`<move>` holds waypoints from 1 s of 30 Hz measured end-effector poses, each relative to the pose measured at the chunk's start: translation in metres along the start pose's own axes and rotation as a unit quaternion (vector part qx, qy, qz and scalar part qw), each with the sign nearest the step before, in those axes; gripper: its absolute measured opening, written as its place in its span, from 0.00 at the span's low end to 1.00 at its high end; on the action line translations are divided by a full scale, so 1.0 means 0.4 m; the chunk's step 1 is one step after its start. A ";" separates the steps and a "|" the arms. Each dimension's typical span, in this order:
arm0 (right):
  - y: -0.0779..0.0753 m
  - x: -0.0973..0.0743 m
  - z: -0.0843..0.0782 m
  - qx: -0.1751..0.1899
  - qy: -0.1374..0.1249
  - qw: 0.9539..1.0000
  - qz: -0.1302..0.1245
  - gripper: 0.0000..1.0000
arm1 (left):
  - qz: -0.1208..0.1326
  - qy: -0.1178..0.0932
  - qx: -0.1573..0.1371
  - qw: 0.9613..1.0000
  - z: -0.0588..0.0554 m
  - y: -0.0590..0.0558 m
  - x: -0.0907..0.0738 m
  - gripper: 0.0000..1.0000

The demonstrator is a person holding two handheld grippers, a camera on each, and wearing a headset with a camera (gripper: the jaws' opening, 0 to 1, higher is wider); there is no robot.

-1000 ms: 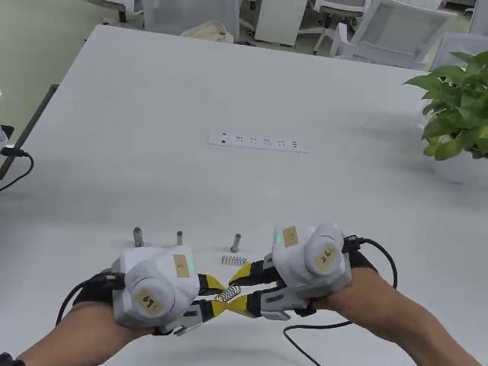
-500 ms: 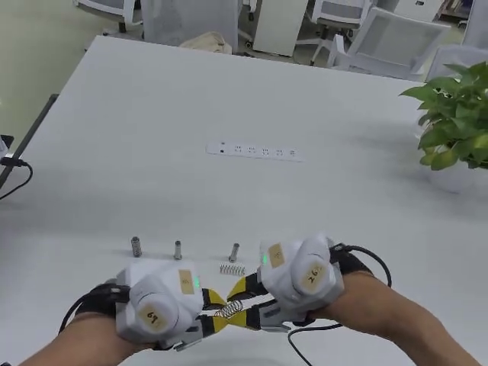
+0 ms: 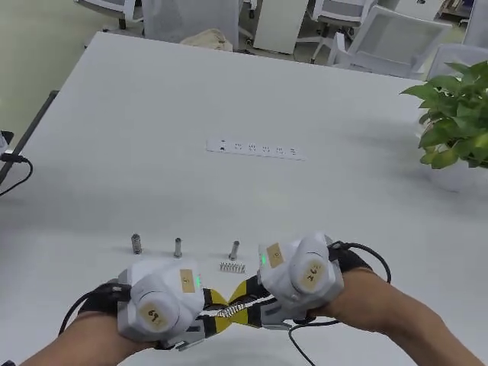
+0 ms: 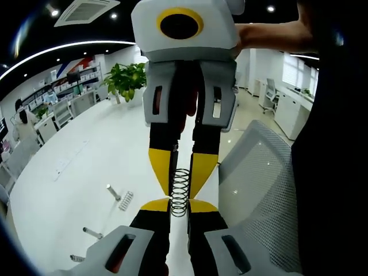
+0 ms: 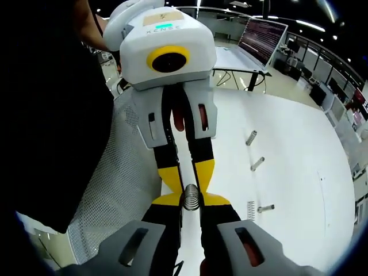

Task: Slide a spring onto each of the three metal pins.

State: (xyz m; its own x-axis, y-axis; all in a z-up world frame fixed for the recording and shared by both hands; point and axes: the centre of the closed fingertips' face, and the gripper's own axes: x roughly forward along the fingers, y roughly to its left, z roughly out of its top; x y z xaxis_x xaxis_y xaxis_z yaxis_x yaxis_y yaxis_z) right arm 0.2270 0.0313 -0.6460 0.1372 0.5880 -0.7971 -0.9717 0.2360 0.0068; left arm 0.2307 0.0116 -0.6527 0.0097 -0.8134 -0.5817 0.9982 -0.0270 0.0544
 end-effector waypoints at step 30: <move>-0.080 -0.044 -0.136 0.054 0.019 0.997 -0.059 0.08 | 0.109 -0.029 -0.122 0.986 -0.085 0.120 -0.118 0.14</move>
State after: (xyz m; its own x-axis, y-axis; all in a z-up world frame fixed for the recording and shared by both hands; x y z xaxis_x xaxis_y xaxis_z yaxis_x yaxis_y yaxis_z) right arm 0.2453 -0.0287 -0.6652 0.2402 0.5218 -0.8185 -0.9229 0.3842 -0.0259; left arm 0.2802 0.0683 -0.6503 0.2291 -0.8160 -0.5307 0.9574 0.2873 -0.0284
